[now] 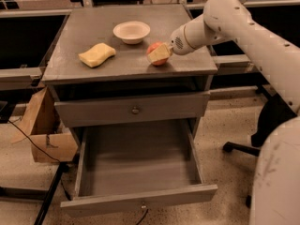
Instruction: Place apple into middle drawer
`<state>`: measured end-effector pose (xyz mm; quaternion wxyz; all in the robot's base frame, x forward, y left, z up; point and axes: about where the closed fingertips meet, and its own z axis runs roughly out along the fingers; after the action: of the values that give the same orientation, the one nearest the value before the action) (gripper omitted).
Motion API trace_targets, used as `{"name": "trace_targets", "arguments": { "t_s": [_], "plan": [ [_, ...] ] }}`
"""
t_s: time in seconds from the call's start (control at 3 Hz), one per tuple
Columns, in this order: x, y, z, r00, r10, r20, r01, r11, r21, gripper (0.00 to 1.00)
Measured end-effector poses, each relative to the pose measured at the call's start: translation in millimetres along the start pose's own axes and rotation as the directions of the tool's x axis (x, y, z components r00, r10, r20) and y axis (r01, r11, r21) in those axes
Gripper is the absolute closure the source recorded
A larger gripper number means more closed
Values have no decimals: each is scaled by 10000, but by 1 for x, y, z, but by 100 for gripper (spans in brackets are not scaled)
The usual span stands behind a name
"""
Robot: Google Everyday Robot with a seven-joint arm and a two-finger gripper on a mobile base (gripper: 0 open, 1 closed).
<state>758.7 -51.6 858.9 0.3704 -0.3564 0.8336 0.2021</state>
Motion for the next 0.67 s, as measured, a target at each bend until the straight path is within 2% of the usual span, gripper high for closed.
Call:
{"name": "trace_targets", "arguments": {
  "t_s": [0.33, 0.67],
  "plan": [
    [4, 3, -13, 9998, -16, 214, 15, 10000, 29, 73],
    [4, 16, -46, 9981, -230, 579, 225, 9997, 84, 95]
  ]
}}
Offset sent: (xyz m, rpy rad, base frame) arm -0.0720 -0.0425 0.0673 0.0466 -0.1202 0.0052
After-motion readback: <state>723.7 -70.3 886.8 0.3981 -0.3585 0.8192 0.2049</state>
